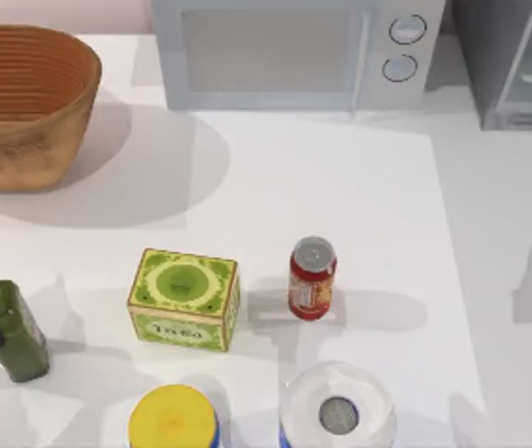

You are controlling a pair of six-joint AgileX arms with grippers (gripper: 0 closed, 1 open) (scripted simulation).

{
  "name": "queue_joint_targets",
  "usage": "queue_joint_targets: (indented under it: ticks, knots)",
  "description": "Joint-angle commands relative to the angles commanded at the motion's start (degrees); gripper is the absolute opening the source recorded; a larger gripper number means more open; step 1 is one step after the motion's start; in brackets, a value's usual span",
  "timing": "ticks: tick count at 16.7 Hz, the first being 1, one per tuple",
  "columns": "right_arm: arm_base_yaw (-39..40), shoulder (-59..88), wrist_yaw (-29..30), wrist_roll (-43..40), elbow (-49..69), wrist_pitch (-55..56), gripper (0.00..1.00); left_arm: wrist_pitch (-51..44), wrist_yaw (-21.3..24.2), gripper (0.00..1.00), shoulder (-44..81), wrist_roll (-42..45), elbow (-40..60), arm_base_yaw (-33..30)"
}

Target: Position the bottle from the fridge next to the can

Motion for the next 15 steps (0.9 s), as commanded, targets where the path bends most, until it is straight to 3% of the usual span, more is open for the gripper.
queue_joint_targets:
  ticks: [15]
  knots:
    - [-8.43, 92.61, -7.77, 0.65, 40.48, 46.24, 1.00, 0.00, 0.00, 1.00, 0.00, 0.00, 0.00, 0.00]
